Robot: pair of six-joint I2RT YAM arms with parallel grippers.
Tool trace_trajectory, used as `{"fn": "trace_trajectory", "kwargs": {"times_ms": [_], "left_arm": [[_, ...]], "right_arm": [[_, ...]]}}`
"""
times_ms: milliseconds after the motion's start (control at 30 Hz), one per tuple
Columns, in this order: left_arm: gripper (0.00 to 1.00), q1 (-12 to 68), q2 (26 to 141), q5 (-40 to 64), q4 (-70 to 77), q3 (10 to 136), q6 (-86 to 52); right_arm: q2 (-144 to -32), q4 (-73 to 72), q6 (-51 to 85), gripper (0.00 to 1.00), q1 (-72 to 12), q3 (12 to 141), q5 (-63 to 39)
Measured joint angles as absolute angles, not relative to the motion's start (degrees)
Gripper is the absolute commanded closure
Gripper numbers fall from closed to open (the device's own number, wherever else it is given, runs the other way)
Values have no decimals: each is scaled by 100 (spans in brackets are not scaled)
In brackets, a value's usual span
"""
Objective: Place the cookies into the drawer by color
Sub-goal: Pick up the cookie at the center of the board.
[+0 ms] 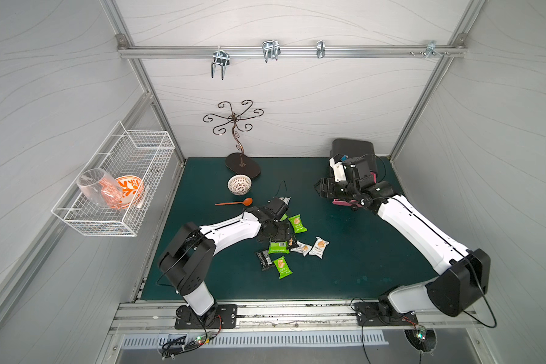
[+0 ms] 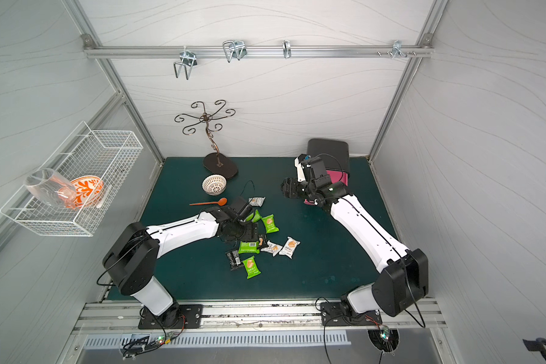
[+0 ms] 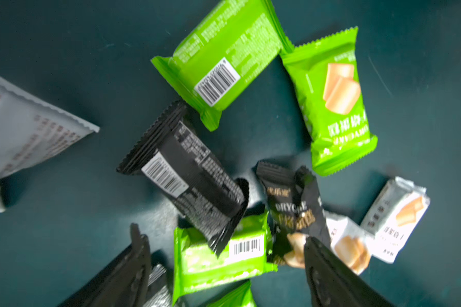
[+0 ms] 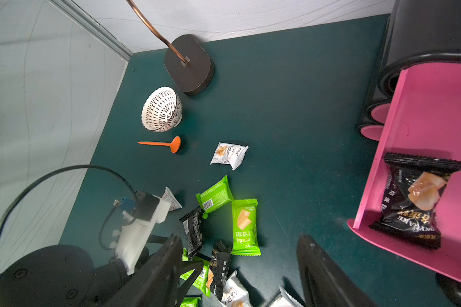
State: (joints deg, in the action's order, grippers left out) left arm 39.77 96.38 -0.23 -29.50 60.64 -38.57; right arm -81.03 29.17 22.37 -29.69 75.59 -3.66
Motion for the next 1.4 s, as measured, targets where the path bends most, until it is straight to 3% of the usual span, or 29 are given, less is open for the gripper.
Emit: {"fn": "trace_trajectory", "kwargs": {"times_ms": [367,500,767,1233,1400], "left_arm": [[30,3789,10328,-69,-2895,6333,-3769],[51,3769,10427,-183,-3050,6405,-3734],[75,3618,10479,-252,-3380,6477,-3479],[80,3597,9052,633,-3660,6838,-3072],[80,3726,9111,937,-3385,7747,-3175]], "right_arm": [[-8099,2919,2108,28,-2965,7561,-408],[-8042,2912,2117,27,-2965,7483,-458],[-7959,2921,2158,27,-2965,7406,-460],[-7625,2917,2257,27,-2864,7570,-185],[-7253,2945,2705,27,-2694,7581,829]]}}
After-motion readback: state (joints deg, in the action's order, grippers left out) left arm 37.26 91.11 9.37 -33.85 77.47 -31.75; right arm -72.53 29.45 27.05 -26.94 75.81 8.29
